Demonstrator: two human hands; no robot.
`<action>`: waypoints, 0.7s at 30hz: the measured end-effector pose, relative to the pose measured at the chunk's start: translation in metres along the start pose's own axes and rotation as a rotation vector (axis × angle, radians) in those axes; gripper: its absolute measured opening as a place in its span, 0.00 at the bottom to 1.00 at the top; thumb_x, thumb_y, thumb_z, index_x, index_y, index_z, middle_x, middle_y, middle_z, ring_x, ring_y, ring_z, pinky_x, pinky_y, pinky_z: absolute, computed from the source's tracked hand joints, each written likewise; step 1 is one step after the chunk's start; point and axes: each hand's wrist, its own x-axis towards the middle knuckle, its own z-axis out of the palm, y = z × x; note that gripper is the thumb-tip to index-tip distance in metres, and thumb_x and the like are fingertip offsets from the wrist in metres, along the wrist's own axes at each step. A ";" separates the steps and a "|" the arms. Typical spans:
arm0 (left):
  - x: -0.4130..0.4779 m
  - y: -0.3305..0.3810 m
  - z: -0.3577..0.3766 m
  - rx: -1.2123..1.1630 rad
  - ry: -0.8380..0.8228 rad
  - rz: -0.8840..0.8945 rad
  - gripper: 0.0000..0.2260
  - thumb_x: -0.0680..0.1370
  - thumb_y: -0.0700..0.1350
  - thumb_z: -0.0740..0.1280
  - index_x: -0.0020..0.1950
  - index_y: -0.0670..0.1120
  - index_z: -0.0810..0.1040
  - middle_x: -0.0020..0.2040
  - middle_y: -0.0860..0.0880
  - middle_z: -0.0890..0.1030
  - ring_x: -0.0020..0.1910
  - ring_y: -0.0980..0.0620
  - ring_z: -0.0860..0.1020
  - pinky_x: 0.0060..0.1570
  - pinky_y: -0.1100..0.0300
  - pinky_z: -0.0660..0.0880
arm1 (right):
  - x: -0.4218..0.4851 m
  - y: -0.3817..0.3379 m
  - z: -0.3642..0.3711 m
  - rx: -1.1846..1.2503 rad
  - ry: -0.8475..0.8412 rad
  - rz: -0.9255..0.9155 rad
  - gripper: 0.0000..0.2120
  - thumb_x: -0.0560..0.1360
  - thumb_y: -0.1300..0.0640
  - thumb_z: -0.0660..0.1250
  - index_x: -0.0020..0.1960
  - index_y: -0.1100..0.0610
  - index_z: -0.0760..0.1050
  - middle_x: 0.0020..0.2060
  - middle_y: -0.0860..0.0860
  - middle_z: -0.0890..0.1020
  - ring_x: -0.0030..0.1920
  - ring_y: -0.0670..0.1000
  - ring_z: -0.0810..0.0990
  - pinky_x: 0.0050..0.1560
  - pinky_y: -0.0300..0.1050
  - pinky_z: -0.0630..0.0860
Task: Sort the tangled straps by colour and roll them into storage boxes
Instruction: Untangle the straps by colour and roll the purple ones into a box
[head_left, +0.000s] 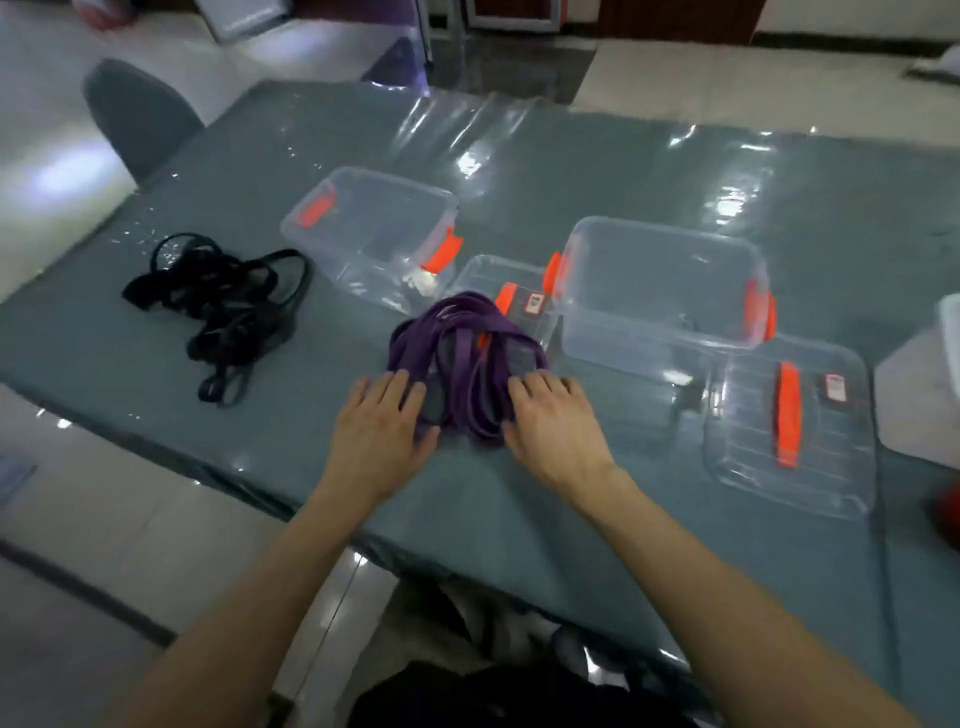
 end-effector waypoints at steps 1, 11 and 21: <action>-0.003 -0.019 -0.001 -0.003 0.005 -0.027 0.27 0.79 0.56 0.72 0.71 0.39 0.80 0.70 0.36 0.80 0.67 0.35 0.79 0.71 0.38 0.73 | 0.014 -0.018 0.000 0.000 0.006 -0.021 0.24 0.83 0.47 0.62 0.74 0.58 0.72 0.67 0.57 0.79 0.71 0.60 0.74 0.72 0.59 0.69; 0.028 -0.286 0.072 0.026 0.015 -0.117 0.28 0.83 0.59 0.65 0.75 0.40 0.77 0.75 0.37 0.77 0.74 0.36 0.76 0.77 0.38 0.68 | 0.204 -0.196 0.051 -0.007 0.003 -0.061 0.28 0.84 0.47 0.62 0.79 0.61 0.68 0.72 0.58 0.76 0.74 0.61 0.72 0.76 0.61 0.66; 0.049 -0.517 0.103 0.014 -0.127 -0.070 0.25 0.83 0.56 0.70 0.72 0.39 0.78 0.72 0.37 0.79 0.70 0.36 0.78 0.73 0.40 0.72 | 0.397 -0.361 0.106 0.102 -0.241 0.018 0.69 0.64 0.18 0.69 0.88 0.51 0.39 0.86 0.61 0.46 0.86 0.65 0.44 0.79 0.75 0.55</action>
